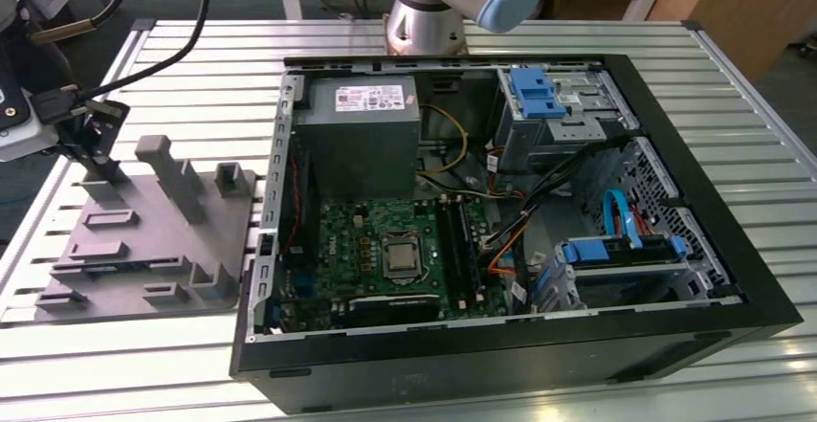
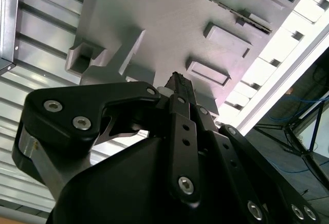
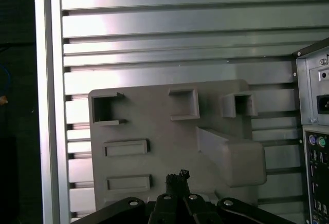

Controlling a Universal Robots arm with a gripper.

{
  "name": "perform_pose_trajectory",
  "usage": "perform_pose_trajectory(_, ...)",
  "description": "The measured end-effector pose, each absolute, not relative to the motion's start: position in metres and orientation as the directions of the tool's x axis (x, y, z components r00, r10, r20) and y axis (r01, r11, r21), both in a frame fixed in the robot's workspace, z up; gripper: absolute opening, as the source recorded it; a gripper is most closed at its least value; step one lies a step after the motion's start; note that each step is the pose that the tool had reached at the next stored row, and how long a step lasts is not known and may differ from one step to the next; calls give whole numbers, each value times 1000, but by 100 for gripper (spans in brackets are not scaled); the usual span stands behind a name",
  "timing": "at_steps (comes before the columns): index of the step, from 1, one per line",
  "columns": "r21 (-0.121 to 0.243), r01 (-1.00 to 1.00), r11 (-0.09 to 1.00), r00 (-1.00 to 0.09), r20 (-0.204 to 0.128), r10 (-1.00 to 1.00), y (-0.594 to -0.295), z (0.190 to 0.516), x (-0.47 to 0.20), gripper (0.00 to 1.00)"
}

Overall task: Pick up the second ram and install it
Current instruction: 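Reach for the second ram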

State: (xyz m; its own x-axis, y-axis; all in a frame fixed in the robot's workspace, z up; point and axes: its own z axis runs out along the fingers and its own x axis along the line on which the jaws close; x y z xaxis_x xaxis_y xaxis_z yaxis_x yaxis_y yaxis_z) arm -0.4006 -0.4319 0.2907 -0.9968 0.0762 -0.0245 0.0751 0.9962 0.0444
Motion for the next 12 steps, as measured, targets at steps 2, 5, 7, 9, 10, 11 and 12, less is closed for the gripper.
perform_pose_trajectory(2, 44, 75, 996, -997, -25, 76, -432, 289, -402, 10)
perform_pose_trajectory(5, 44, 75, 996, -997, -24, 76, -432, 287, -403, 10)
perform_pose_trajectory(7, 44, 75, 996, -997, -24, 76, -433, 286, -403, 10)
perform_pose_trajectory(9, 44, 75, 996, -997, -24, 76, -433, 284, -404, 10)
perform_pose_trajectory(10, 44, 75, 996, -997, -24, 76, -433, 283, -405, 10)
perform_pose_trajectory(11, 44, 75, 996, -997, -25, 76, -433, 282, -405, 10)
perform_pose_trajectory(12, 44, 75, 996, -997, -25, 76, -433, 282, -406, 10)
